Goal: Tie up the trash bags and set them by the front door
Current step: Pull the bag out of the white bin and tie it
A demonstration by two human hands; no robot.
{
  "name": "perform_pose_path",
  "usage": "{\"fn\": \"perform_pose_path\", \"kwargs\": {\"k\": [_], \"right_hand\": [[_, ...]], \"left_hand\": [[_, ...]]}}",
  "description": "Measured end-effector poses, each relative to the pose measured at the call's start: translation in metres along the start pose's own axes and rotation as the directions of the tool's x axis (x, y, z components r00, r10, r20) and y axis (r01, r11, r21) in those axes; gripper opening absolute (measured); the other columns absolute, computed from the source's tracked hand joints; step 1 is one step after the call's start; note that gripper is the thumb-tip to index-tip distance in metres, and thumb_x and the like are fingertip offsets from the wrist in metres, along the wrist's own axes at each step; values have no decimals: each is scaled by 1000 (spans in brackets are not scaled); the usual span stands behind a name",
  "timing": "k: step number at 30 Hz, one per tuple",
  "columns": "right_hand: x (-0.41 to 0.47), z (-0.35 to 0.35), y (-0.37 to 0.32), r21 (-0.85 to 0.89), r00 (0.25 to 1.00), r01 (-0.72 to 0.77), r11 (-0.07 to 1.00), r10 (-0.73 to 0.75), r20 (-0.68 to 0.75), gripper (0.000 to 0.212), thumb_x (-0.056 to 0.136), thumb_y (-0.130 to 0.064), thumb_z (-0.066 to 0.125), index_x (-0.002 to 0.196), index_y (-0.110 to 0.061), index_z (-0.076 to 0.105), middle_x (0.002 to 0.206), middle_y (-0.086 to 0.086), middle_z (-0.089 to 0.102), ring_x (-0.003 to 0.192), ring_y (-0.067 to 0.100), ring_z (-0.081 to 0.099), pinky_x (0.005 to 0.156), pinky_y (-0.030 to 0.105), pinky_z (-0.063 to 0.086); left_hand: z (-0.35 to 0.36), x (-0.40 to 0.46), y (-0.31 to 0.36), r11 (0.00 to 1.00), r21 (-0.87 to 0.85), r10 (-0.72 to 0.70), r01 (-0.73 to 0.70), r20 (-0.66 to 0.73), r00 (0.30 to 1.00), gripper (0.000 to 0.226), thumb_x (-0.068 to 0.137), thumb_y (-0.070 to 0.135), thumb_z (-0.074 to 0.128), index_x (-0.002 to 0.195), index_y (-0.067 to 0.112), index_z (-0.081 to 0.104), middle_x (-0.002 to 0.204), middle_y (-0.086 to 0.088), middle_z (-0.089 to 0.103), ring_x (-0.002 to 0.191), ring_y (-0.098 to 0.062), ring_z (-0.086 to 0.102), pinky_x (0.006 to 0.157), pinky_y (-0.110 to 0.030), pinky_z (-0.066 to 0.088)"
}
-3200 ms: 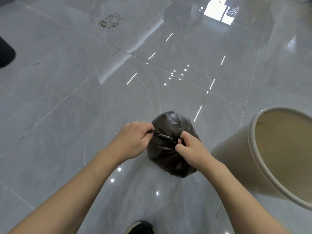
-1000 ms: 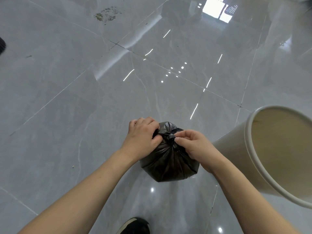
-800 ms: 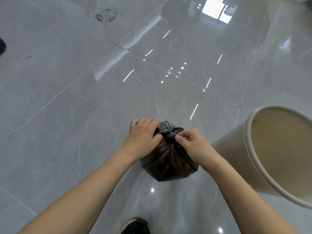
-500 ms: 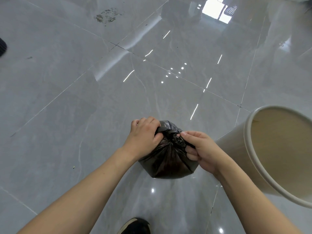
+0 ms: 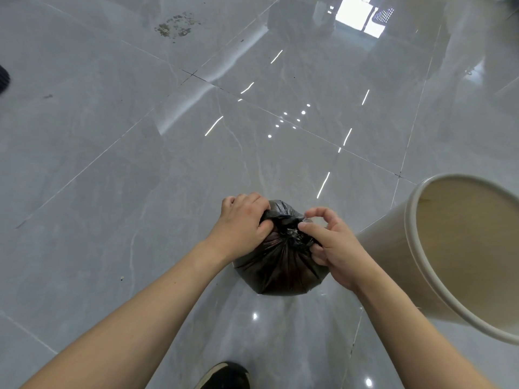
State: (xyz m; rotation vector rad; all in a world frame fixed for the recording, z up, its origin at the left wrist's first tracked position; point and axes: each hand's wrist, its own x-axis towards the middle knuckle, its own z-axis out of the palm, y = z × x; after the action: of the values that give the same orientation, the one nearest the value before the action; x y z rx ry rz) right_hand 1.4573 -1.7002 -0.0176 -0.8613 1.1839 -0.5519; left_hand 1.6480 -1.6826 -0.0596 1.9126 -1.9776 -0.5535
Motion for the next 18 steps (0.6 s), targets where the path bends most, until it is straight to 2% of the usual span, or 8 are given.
{"fn": "perform_pose_path", "kwargs": {"k": [2,6,11,13,15,18], "right_hand": [[3,-2,0,-29,999,-37,999,36,-33,14,93,-2,49,100,-12,56,58,0,38,34,7,23,36,19,14],[6,-2,-2,-170,995,-88,982,78,-68,31,82,7,35,84,-10,61,57,2,33,39,11,19,39,20,13],[9,-1,-2,-278,993,-111,954,93,-78,36,85,11,32,79,-10,61,42,-6,32,34,6,21,33,16,17],[9,-1,-2,-266,994,-103,958,87,-73,38,85,12,30,84,-9,62,48,-2,37,33,5,23,32,16,19],[7,1,-4,-264,995,-90,960,74,-70,40,85,14,30,90,-10,62,64,2,50,32,4,29,31,15,23],[7,4,-5,-406,996,-39,913,2,-92,42,85,12,33,90,-17,63,77,-1,58,47,5,46,40,13,36]], "left_hand": [[0,-1,-1,1000,-5,-1,1,6,1000,8,86,29,47,91,24,48,93,11,44,96,-17,46,94,-35,25],[0,-4,-3,999,-26,-19,19,13,1000,8,86,26,49,87,27,41,91,10,44,94,-18,45,94,-35,27],[2,-6,-7,997,-56,-47,47,6,999,7,87,24,49,94,23,50,93,10,46,95,-16,45,91,-31,23],[2,-6,-9,996,-67,-56,56,3,998,8,87,24,49,94,23,51,93,11,46,95,-17,46,91,-31,23],[2,-5,-10,994,-83,-67,67,13,998,8,88,23,49,95,23,52,94,11,45,96,-16,45,93,-32,23],[1,-4,-8,993,-97,-66,68,30,997,8,89,23,49,96,23,52,94,11,45,97,-16,45,95,-33,24]]}}
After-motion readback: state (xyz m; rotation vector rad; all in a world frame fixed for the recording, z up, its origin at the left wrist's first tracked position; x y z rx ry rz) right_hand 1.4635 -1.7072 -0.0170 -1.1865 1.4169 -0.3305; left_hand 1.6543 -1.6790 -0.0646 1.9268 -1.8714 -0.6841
